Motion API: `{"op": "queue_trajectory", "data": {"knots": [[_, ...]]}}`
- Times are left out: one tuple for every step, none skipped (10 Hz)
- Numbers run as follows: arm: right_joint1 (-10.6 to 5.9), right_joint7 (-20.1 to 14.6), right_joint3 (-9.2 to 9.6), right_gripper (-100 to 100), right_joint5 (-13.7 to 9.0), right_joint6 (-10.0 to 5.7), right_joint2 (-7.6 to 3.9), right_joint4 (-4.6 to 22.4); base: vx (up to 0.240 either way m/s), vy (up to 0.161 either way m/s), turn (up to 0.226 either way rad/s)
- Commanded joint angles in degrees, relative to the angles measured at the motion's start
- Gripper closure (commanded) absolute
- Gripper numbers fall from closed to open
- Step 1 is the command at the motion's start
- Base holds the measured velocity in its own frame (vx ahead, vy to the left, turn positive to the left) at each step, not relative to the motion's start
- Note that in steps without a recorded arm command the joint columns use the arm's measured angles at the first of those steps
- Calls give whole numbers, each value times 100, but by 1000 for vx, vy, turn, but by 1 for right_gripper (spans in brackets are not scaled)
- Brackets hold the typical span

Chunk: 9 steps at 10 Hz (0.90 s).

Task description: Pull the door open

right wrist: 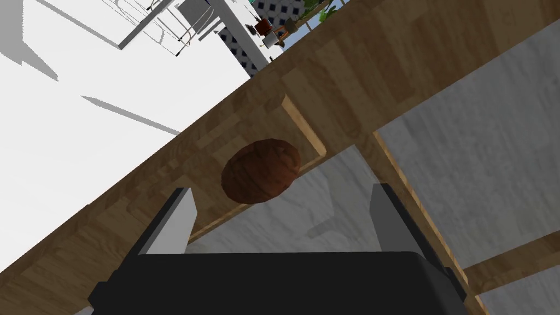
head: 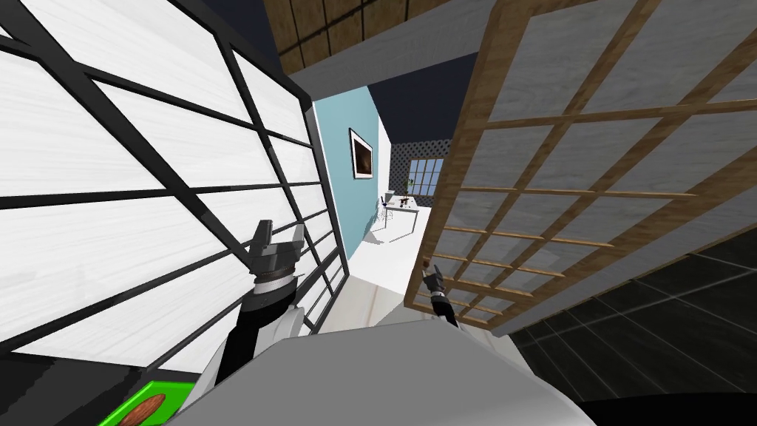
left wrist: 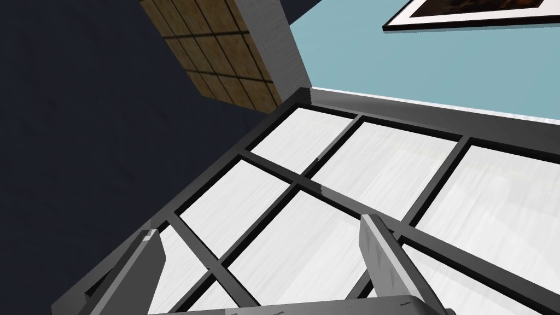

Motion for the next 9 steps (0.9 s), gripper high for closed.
{"op": "queue_trajectory", "data": {"knots": [[-30,-286,39,-100,-155,41,53,-19,-83,-24,86],[-30,-387,39,-100,-155,41,53,-19,-63,-18,29],[-56,-589,66,-100,-260,63,86,-20,-63,-18,48],[-56,-622,66,-100,-260,63,86,-20,-46,-18,24],[-82,-858,93,-100,-367,85,119,-22,-53,-11,42],[-108,-1004,120,-100,-474,107,152,-23,-79,-10,88],[-108,-1093,120,-100,-474,107,152,-23,-67,-10,27],[-135,-1293,147,-100,-581,129,185,-25,-65,-18,35],[-135,-1329,147,-100,-581,129,185,-25,-47,-17,31]]}}
